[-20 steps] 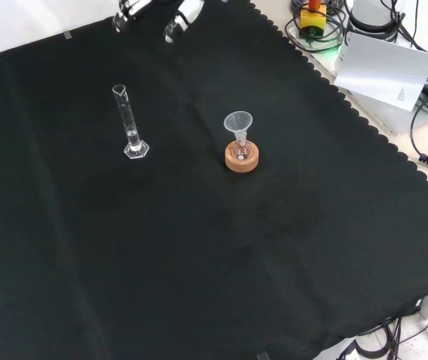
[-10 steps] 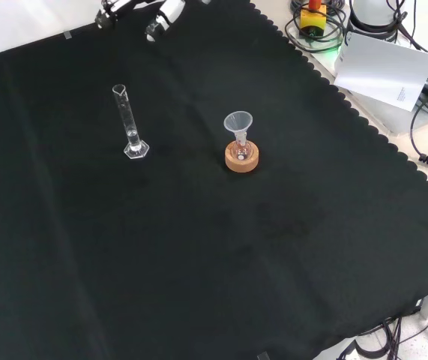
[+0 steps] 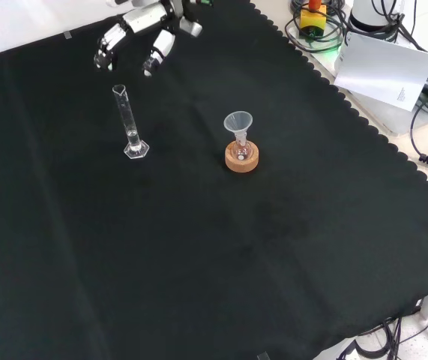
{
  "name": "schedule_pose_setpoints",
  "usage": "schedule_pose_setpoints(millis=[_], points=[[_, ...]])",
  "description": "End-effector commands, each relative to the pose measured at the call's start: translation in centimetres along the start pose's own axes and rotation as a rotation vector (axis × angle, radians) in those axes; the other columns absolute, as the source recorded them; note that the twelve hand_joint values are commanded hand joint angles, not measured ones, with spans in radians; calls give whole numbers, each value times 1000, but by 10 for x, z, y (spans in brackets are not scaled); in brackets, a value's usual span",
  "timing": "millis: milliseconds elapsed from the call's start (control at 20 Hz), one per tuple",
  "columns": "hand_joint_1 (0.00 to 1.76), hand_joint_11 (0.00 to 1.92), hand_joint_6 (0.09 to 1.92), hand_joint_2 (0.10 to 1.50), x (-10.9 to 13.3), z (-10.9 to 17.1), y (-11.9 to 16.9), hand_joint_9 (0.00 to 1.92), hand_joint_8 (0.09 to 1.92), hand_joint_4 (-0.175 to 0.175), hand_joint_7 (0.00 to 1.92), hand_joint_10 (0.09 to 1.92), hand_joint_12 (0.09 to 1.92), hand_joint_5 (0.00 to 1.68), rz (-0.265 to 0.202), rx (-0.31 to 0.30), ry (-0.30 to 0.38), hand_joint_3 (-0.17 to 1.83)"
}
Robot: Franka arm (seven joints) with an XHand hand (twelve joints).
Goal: Pick up the graduated cylinder.
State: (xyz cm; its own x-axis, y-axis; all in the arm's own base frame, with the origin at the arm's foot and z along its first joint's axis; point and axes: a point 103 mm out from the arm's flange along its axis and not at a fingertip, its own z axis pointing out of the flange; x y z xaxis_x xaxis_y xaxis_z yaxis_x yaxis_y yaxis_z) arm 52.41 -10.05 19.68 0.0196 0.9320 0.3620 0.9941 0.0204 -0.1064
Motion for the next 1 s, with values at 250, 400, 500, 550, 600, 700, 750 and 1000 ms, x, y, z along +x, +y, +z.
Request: schedule_pose_setpoints(millis=[250, 400, 500, 550, 600, 700, 750, 1000], points=[[785, 276, 87, 1053, -31, 42, 35, 443, 633, -44, 150, 631, 1337, 285, -152, -72, 304, -175], [803, 272, 87, 1036, -33, 50, 39, 436, 632, -44, 147, 630, 1332, 280, -184, -62, 327, -175], [818, 273, 87, 1024, -34, 54, 41, 442, 639, -45, 164, 633, 1331, 292, -202, -58, 344, -175], [829, 275, 87, 1019, -34, 56, 42, 446, 641, -46, 171, 635, 1331, 300, -210, -55, 352, -175], [841, 277, 87, 1015, -34, 58, 43, 449, 642, -46, 176, 636, 1330, 309, -219, -52, 360, -175], [858, 280, 87, 1013, -34, 62, 44, 452, 643, -44, 182, 636, 1329, 327, -235, -51, 381, -175], [867, 281, 87, 1012, -34, 64, 44, 453, 643, -43, 186, 636, 1327, 339, -240, -54, 398, -175], [925, 298, 87, 1003, -28, 74, 48, 492, 651, -42, 246, 635, 1318, 407, -269, -80, 470, -175]])
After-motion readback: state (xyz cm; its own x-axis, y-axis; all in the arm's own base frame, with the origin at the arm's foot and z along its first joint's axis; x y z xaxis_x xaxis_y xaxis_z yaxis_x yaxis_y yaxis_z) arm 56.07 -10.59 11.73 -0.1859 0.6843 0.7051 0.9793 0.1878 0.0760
